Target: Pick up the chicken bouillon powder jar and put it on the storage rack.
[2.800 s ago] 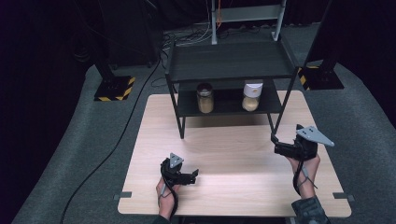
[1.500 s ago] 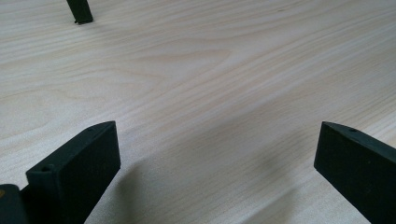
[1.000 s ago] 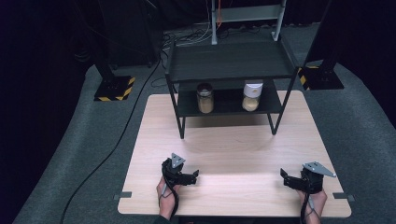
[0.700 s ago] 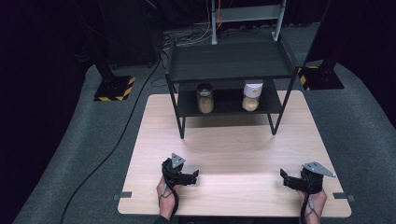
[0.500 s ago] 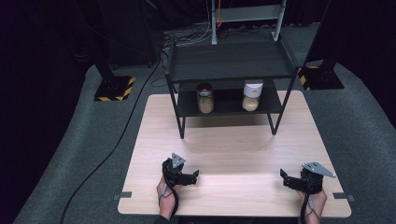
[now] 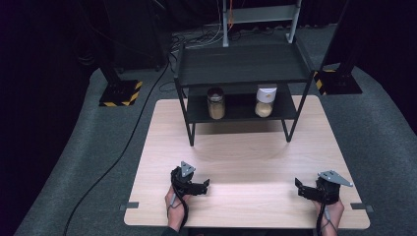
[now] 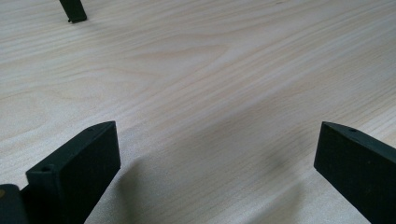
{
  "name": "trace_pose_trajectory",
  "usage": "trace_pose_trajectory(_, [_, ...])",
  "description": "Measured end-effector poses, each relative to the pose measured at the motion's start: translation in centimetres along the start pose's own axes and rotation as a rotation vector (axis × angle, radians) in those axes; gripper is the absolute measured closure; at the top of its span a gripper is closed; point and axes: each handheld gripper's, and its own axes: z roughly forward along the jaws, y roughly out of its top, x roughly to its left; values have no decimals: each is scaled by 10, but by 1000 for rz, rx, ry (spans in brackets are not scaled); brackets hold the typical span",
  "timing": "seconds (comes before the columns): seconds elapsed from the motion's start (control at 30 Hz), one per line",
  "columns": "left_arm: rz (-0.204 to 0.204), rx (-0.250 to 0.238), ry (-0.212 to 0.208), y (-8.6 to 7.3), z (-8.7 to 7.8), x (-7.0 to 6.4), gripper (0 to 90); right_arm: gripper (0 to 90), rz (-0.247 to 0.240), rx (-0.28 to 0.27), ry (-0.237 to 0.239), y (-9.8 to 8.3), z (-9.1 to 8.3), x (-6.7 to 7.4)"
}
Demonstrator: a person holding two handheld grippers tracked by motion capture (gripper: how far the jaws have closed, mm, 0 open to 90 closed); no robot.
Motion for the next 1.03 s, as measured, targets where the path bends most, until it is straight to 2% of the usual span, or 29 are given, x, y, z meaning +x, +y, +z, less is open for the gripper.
trace_pose_trajectory(0.47, [9, 9, 3, 2, 1, -1, 0, 0, -4, 5, 0, 1, 1, 0])
trace_pose_trajectory(1.03, [1, 4, 7, 1, 0, -1, 0, 0, -18, 15, 5, 3, 1, 0])
